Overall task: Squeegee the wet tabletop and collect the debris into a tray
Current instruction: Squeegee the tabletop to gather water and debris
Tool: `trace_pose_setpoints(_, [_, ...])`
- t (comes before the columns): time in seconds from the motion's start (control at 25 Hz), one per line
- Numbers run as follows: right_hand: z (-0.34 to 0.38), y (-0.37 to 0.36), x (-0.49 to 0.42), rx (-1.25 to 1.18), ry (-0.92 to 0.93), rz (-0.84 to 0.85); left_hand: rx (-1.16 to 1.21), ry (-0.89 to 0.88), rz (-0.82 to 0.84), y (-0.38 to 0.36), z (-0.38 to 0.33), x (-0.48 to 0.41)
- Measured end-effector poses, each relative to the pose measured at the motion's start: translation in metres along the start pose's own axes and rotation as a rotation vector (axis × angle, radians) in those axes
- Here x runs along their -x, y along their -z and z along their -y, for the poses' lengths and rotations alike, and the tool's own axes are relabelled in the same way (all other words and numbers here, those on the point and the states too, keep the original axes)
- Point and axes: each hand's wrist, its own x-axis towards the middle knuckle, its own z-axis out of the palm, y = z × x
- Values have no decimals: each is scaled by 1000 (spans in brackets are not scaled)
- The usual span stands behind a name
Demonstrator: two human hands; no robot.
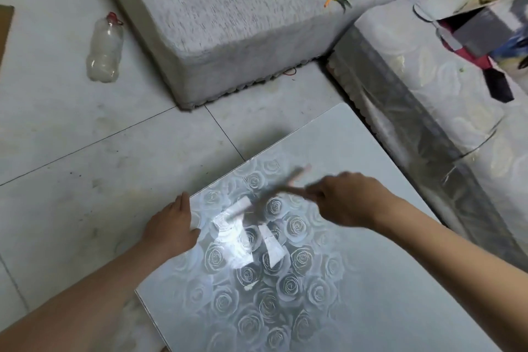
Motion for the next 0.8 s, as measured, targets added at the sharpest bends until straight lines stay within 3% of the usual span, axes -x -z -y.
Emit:
trace_pose_setpoints(0.12, [35,21,-39,-68,74,-141,151,50,12,3,7,-2])
trace_pose_setpoints(0.24, [49,8,-35,20,156,-134,206,47,-23,3,17,0])
trace_pose_setpoints(0.44, [21,-9,20,126,39,87,63,-10,-127,1,36,21])
trace_pose_setpoints(0.64, [68,8,-18,39,144,-148,-14,-24,-188,-5,42,36])
trace_pose_setpoints(0.8, [61,-13,-10,10,171,-83,-8,-29,-195,-12,50,46])
